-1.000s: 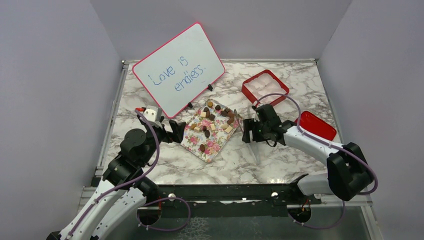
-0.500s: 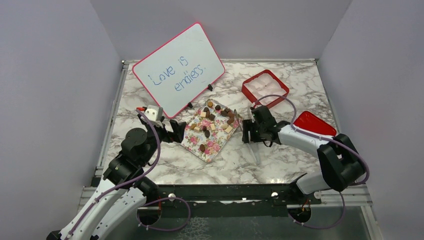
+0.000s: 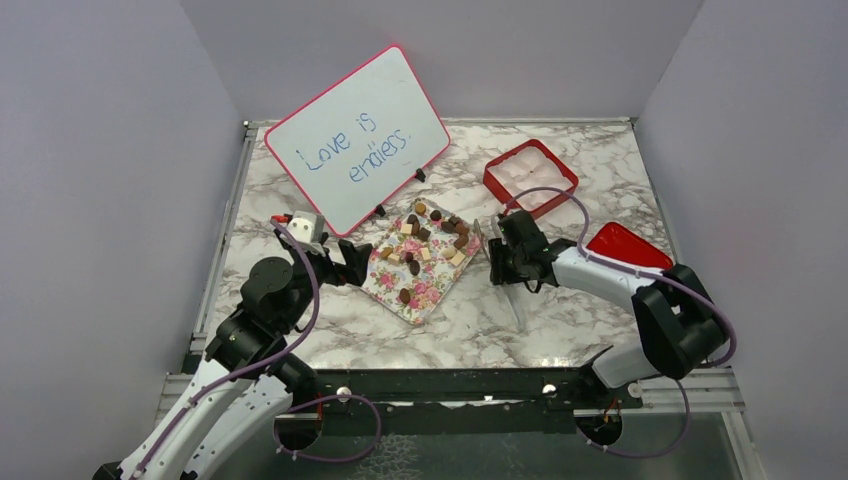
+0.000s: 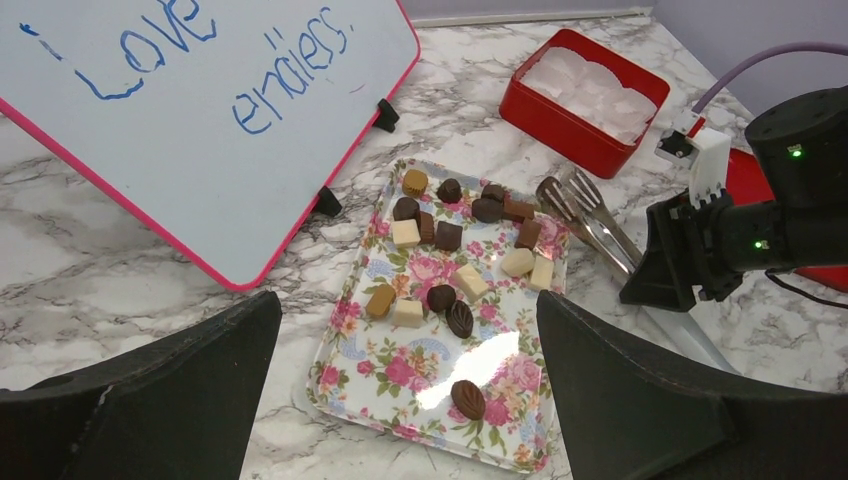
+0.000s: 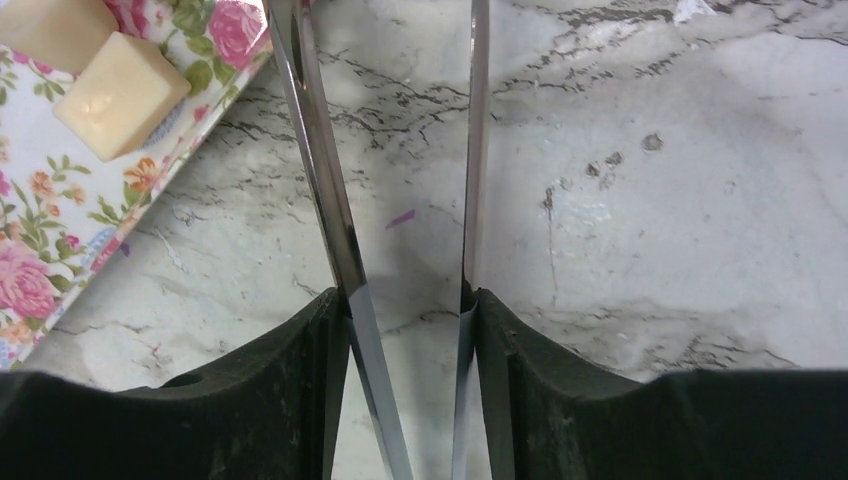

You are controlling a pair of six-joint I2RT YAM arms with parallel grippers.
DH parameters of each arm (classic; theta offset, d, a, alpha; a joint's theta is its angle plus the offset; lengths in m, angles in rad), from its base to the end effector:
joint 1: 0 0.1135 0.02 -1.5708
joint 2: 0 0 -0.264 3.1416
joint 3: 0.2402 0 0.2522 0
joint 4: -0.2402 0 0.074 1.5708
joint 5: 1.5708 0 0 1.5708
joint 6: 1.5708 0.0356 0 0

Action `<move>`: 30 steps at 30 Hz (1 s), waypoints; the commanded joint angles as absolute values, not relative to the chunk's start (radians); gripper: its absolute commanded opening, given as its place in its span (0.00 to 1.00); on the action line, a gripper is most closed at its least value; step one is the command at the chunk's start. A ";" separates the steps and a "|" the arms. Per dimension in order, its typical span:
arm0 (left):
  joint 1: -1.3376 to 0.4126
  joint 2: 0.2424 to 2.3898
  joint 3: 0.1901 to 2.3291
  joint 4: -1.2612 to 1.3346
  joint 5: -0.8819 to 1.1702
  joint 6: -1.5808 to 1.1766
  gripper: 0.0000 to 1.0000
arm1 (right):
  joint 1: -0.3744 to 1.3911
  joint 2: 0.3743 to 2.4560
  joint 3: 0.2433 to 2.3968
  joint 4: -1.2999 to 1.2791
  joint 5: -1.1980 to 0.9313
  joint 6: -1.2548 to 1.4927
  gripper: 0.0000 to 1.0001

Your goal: Pack the chocolate

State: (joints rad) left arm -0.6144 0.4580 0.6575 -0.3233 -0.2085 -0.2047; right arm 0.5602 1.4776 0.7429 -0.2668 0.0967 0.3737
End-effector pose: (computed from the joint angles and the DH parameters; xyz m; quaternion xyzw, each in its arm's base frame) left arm 0.1018 -0.0628 0.3241 0.0842 0.7439 -0.1906 0.6350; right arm 0.2360 0.1440 0.1645 -0.0757 0.9557 0.0848 0.2713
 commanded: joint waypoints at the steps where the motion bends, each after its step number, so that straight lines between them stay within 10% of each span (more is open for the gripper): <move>1: -0.610 0.458 0.649 -0.317 -0.198 -0.212 0.99 | 0.564 1.385 0.797 -0.393 0.183 0.348 0.49; 16: -0.609 0.618 0.720 -0.323 -0.158 -0.389 0.95 | 0.566 1.242 1.056 -0.777 0.045 0.214 0.48; 30: -0.609 1.091 1.031 -0.152 0.074 -0.503 0.96 | 0.603 1.181 1.082 -0.626 -0.181 0.148 0.48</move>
State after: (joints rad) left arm -0.6128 1.0191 0.9539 -0.2237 0.0189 -0.4366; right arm 0.5846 1.1992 1.0443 -0.7033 -0.0925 0.1707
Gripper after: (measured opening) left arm 0.963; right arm 0.486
